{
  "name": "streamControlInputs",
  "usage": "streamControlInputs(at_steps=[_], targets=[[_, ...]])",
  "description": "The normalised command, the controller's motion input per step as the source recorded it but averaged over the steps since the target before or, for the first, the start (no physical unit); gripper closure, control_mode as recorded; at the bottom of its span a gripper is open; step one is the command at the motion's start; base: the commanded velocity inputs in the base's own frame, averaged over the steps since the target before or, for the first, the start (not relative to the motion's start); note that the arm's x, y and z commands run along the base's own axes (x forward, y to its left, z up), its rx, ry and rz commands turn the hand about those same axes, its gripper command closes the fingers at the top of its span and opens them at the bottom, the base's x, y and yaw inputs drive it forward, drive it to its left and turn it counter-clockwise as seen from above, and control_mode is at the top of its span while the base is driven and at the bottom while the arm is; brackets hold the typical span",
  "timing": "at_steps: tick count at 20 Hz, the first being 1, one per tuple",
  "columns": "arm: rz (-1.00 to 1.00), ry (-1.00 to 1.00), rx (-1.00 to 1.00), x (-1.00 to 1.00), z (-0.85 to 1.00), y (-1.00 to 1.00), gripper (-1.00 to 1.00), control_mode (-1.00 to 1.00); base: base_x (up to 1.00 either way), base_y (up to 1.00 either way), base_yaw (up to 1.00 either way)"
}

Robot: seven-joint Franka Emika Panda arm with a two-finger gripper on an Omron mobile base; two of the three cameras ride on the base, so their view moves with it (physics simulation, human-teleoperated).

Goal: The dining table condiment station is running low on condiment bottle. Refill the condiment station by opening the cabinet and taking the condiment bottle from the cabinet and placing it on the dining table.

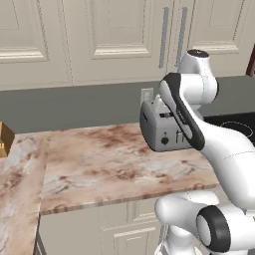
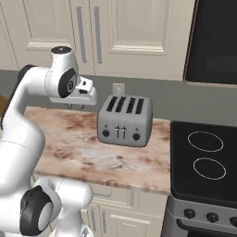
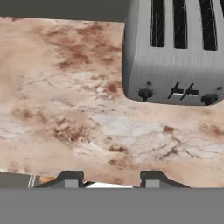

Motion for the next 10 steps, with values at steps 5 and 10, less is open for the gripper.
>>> streamControlInputs(at_steps=[5, 10], targets=[[0.0, -0.1, 0.0, -0.21, 0.0, 0.0, -1.0, -1.0, 0.0, 0.0, 0.0], [-0.03, -0.3, -0.01, -0.3, 0.0, 0.0, -1.0, -1.0, 0.0, 0.0, 0.0]])
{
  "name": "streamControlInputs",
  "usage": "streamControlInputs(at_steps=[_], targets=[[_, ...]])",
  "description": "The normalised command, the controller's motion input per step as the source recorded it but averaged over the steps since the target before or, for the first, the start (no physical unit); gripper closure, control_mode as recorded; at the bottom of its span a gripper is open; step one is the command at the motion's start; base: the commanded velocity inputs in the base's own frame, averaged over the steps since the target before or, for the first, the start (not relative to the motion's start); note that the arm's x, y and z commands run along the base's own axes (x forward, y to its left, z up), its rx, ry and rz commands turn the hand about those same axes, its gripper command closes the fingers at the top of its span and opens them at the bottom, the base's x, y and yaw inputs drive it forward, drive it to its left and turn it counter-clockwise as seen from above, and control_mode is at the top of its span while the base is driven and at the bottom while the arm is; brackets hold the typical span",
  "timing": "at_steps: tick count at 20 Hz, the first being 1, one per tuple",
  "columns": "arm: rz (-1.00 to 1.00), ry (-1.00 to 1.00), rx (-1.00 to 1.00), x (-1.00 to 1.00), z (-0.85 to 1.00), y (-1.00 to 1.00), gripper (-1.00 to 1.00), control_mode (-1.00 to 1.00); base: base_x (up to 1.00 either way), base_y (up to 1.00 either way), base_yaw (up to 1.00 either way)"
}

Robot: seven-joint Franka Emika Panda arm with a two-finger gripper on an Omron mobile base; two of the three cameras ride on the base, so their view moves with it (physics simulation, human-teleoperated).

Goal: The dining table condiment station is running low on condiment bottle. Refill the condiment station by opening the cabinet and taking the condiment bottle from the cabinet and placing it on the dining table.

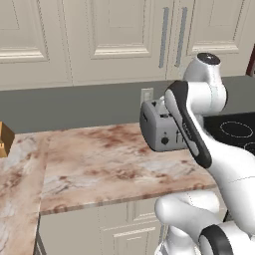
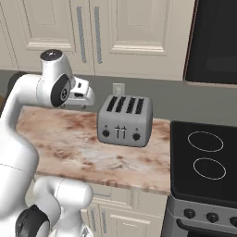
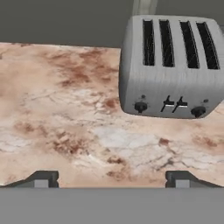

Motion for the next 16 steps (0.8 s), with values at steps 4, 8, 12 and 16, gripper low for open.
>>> streamControlInputs(at_steps=[4, 8, 12, 16], targets=[[-0.02, -0.55, -0.05, -0.3, 0.18, 0.0, -1.0, -1.0, 0.0, 0.0, 0.0], [0.0, -0.6, -0.03, -0.26, 0.35, 0.0, -1.0, -1.0, 0.0, 0.0, 0.0], [0.0, -0.56, -0.02, -0.06, 0.52, 0.0, -1.0, -1.0, 0.0, 0.0, 0.0], [0.0, -0.5, -0.03, 0.0, 0.69, 0.0, -1.0, -1.0, 0.0, 0.0, 0.0]])
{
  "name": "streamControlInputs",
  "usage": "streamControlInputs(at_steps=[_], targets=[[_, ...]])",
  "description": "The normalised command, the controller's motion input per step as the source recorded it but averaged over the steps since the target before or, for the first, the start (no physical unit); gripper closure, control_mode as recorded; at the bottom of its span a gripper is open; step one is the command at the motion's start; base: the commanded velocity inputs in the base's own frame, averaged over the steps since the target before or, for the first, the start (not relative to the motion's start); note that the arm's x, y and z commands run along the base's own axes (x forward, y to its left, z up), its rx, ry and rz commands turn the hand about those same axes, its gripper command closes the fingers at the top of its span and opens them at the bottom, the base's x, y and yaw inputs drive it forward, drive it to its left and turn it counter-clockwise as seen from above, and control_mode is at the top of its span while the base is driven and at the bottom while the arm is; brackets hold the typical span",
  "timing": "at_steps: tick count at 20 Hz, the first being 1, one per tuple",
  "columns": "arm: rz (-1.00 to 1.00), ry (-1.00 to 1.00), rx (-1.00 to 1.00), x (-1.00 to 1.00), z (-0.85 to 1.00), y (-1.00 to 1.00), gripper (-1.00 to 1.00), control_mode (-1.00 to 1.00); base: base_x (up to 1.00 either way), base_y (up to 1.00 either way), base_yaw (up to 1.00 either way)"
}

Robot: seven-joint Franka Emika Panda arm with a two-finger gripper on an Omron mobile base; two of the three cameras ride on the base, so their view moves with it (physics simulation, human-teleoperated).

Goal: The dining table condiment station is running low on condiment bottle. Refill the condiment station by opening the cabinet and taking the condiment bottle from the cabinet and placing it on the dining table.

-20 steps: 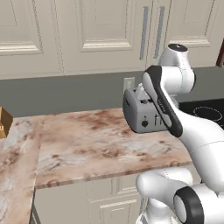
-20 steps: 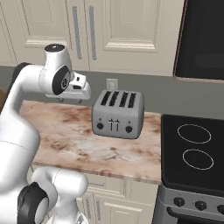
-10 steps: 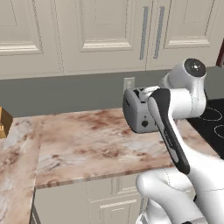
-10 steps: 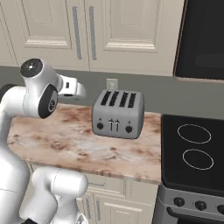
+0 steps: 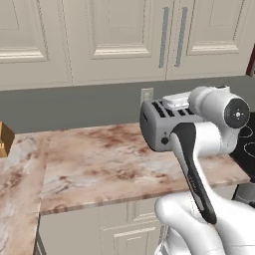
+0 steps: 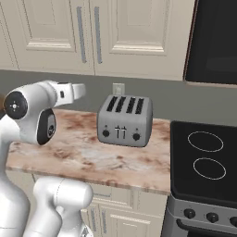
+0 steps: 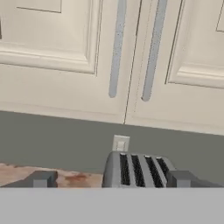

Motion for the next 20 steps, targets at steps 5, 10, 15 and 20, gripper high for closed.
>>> streamControlInputs(at_steps=[5, 10, 15, 20], targets=[[-0.01, -0.38, 0.0, 0.24, 0.6, 0.0, -1.0, -1.0, 0.0, 0.0, 0.0], [0.0, -0.28, 0.0, 0.43, 0.46, 0.0, -1.0, -1.0, 0.0, 0.0, 0.0], [0.0, -0.23, 0.0, 0.41, 0.45, 0.0, -1.0, -1.0, 0.0, 0.0, 0.0], [0.0, -0.08, 0.0, 0.4, 0.47, 0.0, -1.0, -1.0, 0.0, 0.0, 0.0]])
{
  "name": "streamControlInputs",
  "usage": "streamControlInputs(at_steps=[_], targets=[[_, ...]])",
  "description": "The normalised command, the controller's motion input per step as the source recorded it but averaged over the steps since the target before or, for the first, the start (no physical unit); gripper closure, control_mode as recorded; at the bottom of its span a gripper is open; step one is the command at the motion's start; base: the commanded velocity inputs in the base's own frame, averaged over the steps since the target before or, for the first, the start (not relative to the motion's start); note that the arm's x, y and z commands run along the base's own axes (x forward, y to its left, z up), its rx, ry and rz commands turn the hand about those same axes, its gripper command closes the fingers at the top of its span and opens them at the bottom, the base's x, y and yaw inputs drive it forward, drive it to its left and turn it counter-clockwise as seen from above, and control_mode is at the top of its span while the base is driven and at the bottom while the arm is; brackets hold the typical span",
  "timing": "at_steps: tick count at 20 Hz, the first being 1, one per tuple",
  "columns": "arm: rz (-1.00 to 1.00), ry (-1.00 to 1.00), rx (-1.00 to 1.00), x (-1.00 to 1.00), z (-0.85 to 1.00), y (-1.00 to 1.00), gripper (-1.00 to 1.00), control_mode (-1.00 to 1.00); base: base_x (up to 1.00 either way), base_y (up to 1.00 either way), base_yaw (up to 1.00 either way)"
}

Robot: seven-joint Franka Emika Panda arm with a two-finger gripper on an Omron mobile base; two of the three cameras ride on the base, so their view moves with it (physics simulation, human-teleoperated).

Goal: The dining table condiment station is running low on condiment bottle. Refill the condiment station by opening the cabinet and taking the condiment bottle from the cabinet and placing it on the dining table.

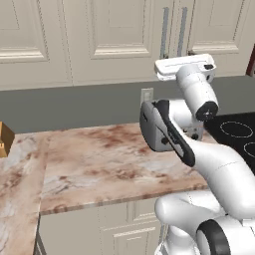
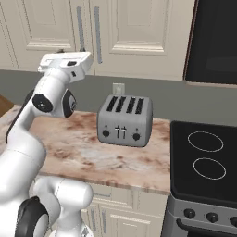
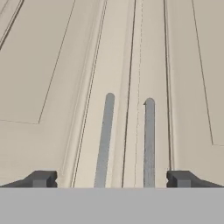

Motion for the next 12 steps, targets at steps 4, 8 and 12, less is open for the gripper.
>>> streamControlInputs(at_steps=[4, 8, 12], targets=[[-0.03, 0.0, 0.0, 0.53, 0.14, 0.01, -1.0, -1.0, 0.0, 0.0, 0.0], [-0.05, 0.02, 0.0, 0.64, 0.0, 0.01, -1.0, -1.0, 0.0, 0.0, 0.0], [-0.04, 0.01, 0.0, 0.62, 0.0, 0.03, -1.0, -1.0, 0.0, 0.0, 0.0]])
